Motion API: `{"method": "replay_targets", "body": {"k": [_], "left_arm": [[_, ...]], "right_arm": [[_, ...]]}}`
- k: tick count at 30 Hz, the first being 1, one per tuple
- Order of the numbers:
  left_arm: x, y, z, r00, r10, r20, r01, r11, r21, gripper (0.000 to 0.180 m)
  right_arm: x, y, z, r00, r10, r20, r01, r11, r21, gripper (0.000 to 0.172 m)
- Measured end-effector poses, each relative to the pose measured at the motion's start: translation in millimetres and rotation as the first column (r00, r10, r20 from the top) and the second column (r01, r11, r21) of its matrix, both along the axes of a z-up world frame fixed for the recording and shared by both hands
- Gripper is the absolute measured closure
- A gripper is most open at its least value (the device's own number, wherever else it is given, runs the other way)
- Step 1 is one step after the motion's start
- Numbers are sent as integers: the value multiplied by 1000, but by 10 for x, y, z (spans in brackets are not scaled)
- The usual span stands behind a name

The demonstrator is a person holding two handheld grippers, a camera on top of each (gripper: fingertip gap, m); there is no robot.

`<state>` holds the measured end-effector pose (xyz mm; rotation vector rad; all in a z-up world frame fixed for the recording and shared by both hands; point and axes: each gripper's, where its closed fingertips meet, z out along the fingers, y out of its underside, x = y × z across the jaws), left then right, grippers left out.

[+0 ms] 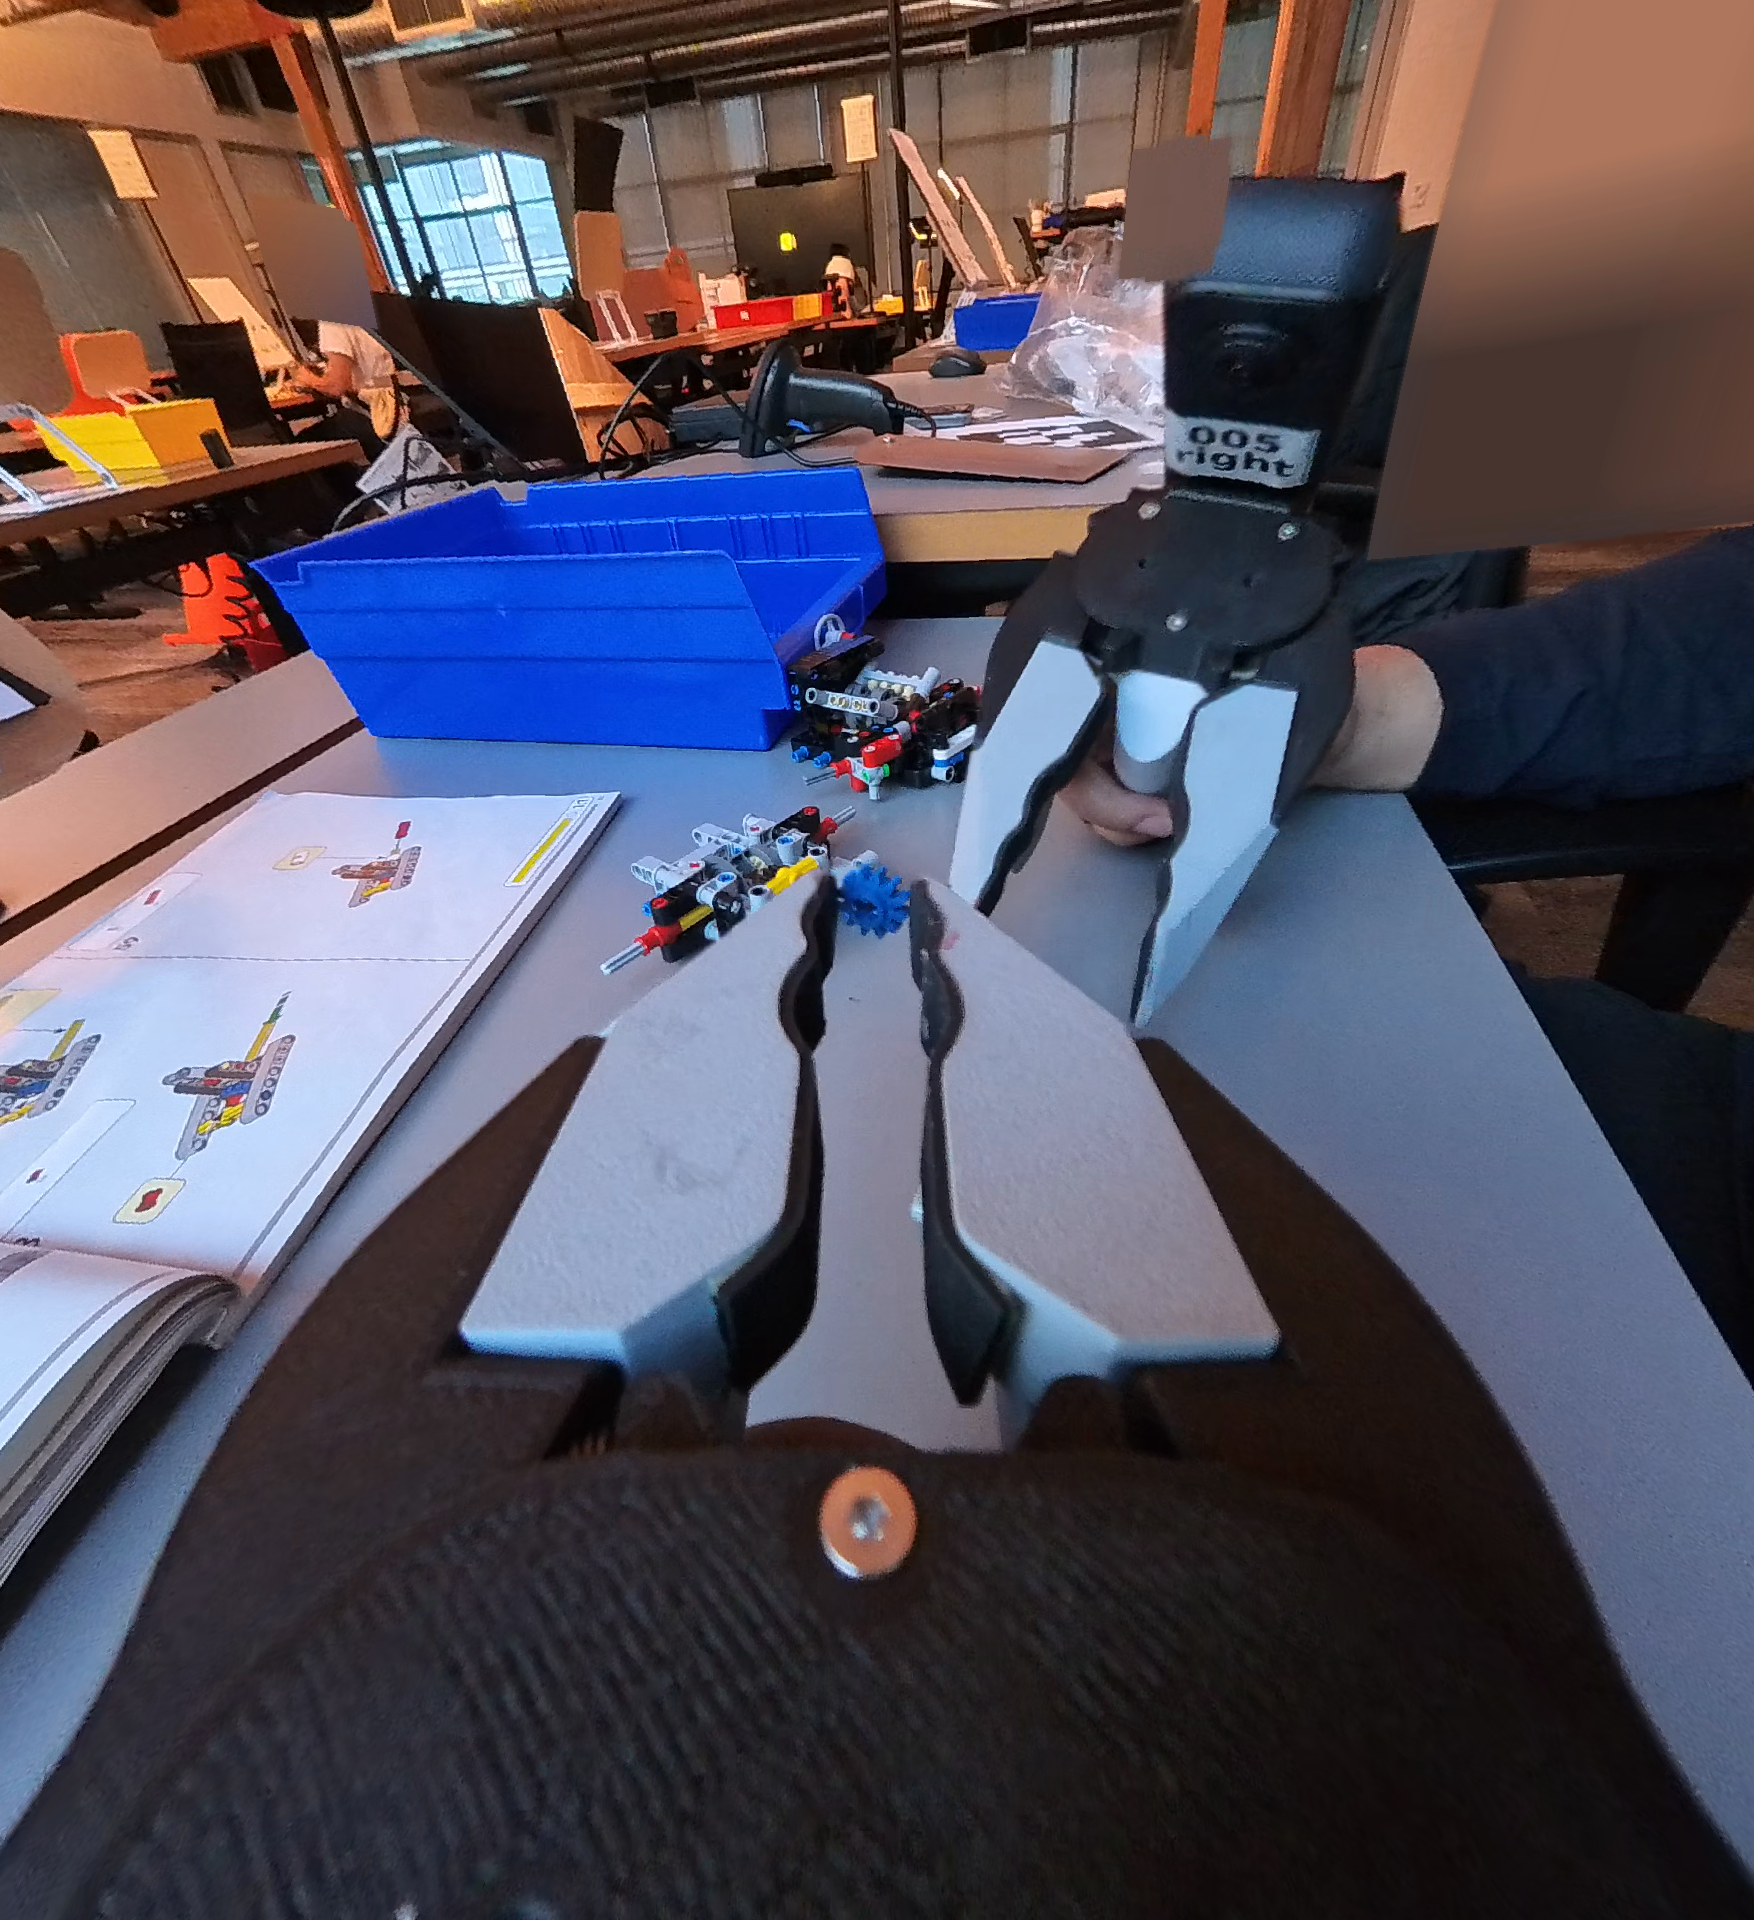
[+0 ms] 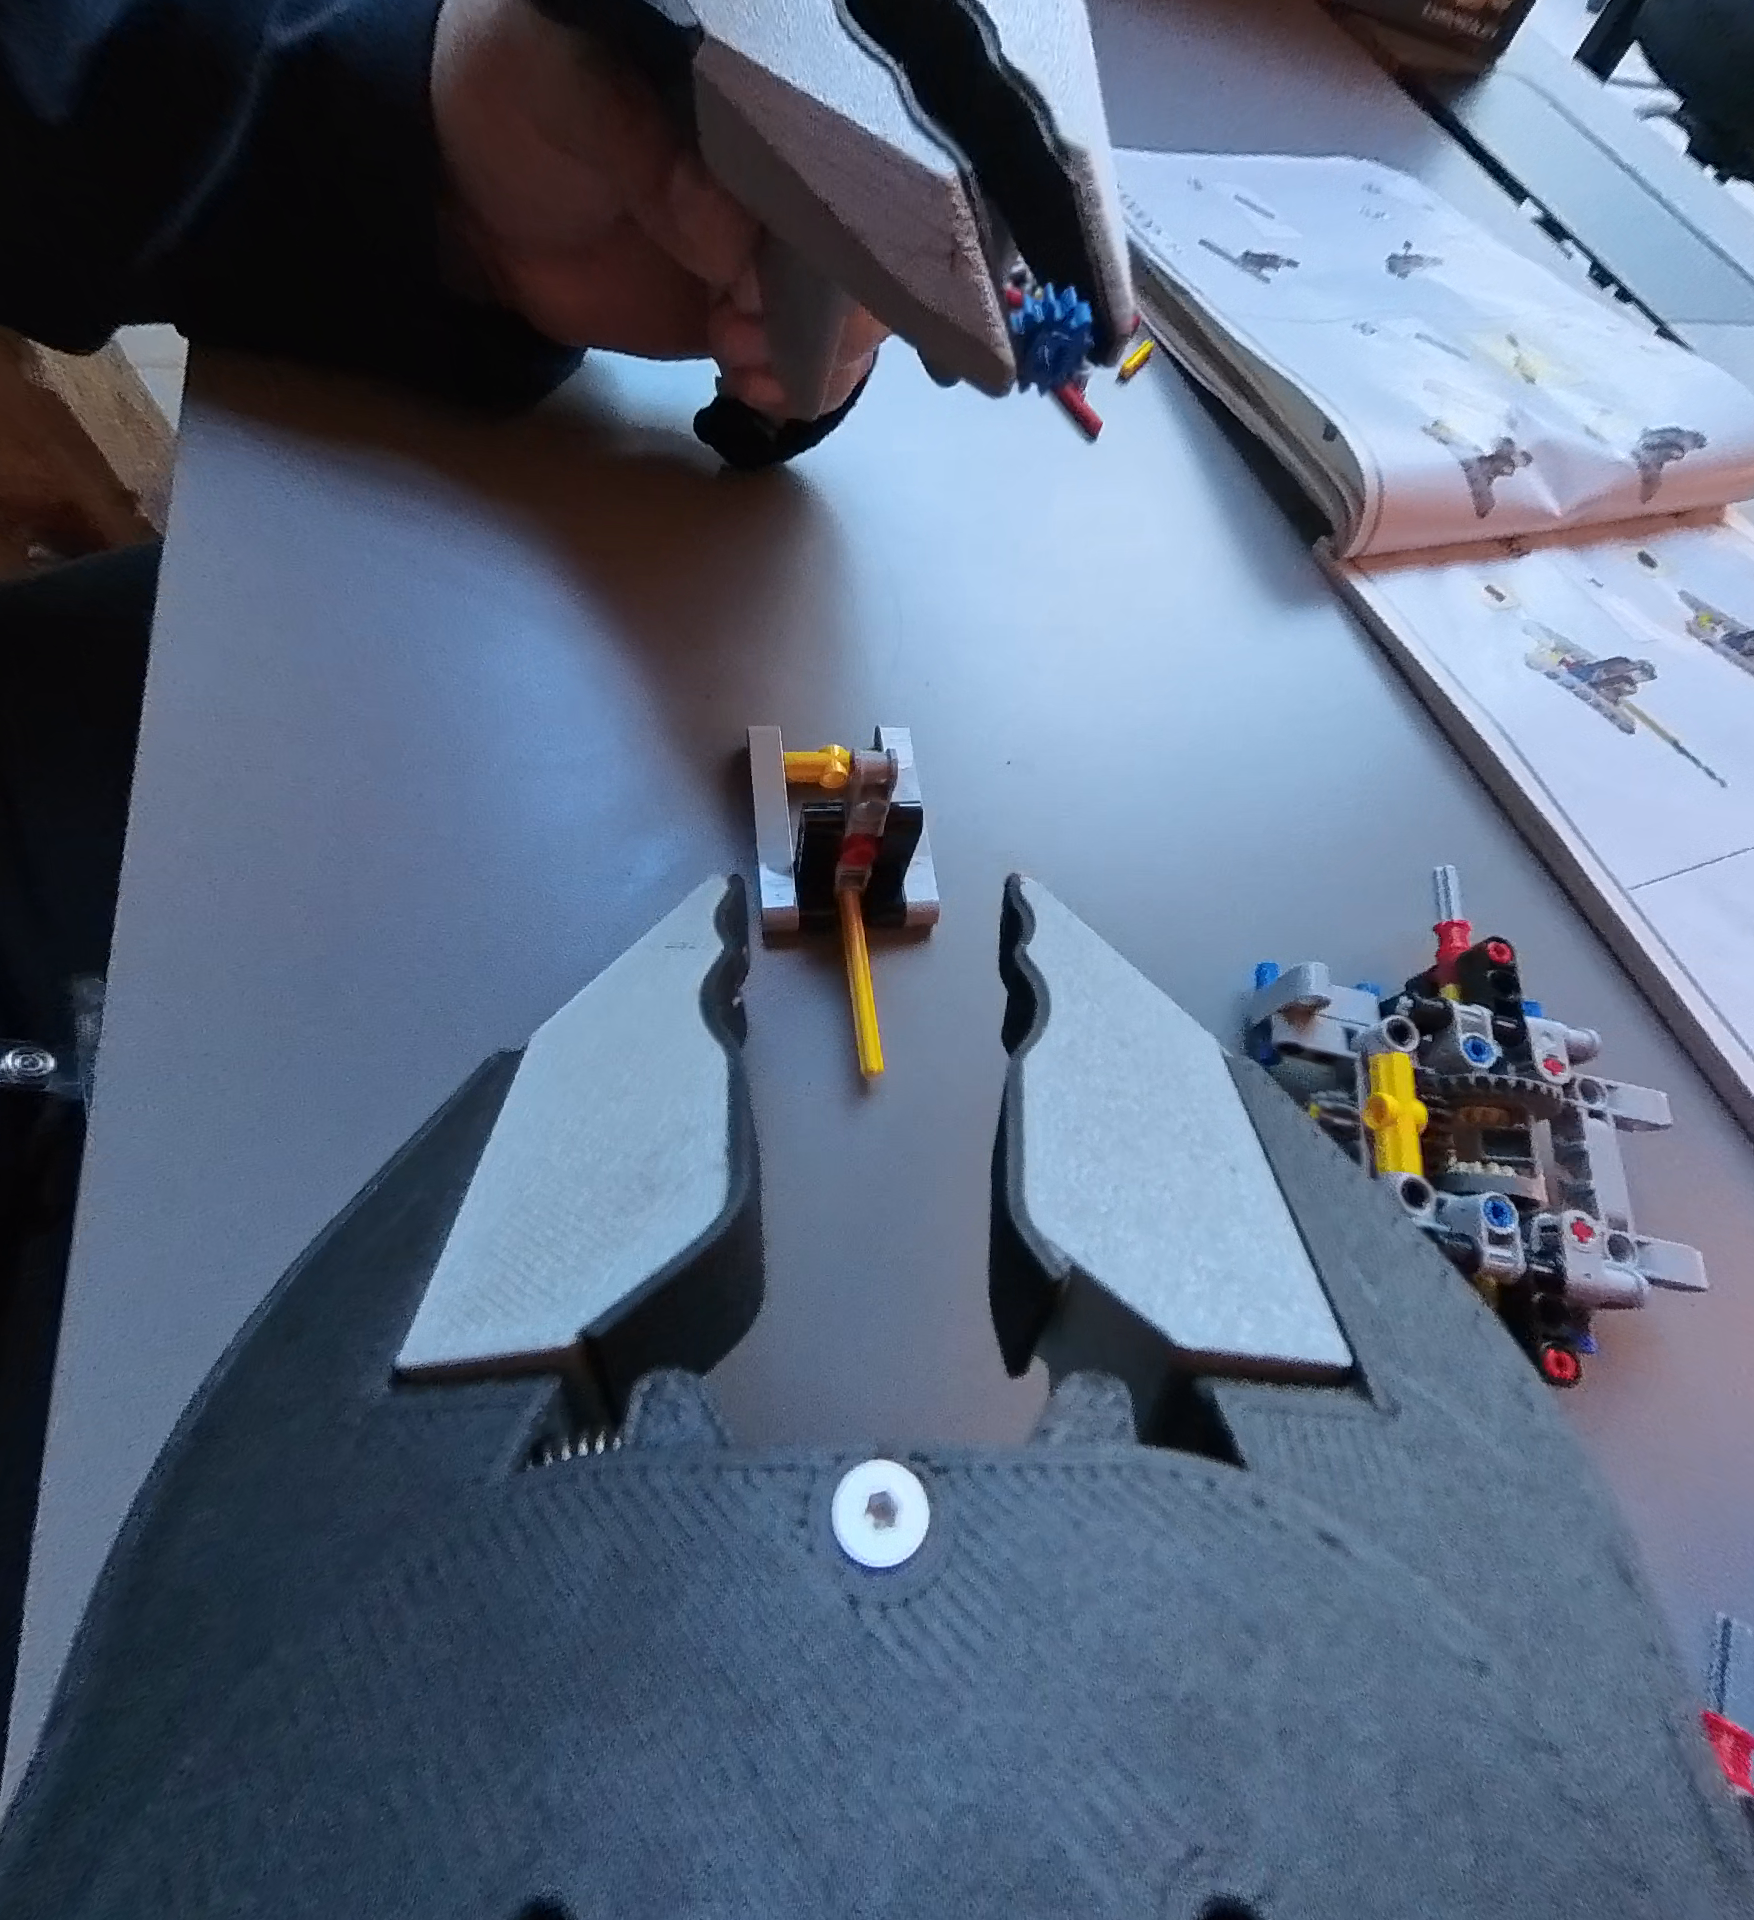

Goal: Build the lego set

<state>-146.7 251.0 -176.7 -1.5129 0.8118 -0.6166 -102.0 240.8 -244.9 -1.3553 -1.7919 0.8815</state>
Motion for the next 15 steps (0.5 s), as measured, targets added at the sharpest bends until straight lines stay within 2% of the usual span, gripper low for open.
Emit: {"method": "replay_targets", "body": {"k": [9, 12, 15], "left_arm": [[8, 12, -18, 1000, 1, 4, -1, 1000, -21, 170], [8, 13, -20, 1000, 3, 3, -3, 1000, -21, 169], [6, 13, -17, 1000, 4, 5, -4, 1000, -20, 169]], "right_arm": [[-26, -18, -258, 983, 22, 182, -10, 998, -68, 119], [-33, -13, -294, 978, 22, 209, -3, 996, -88, 126], [-24, -30, -285, 978, 35, 208, -15, 995, -96, 153]]}}
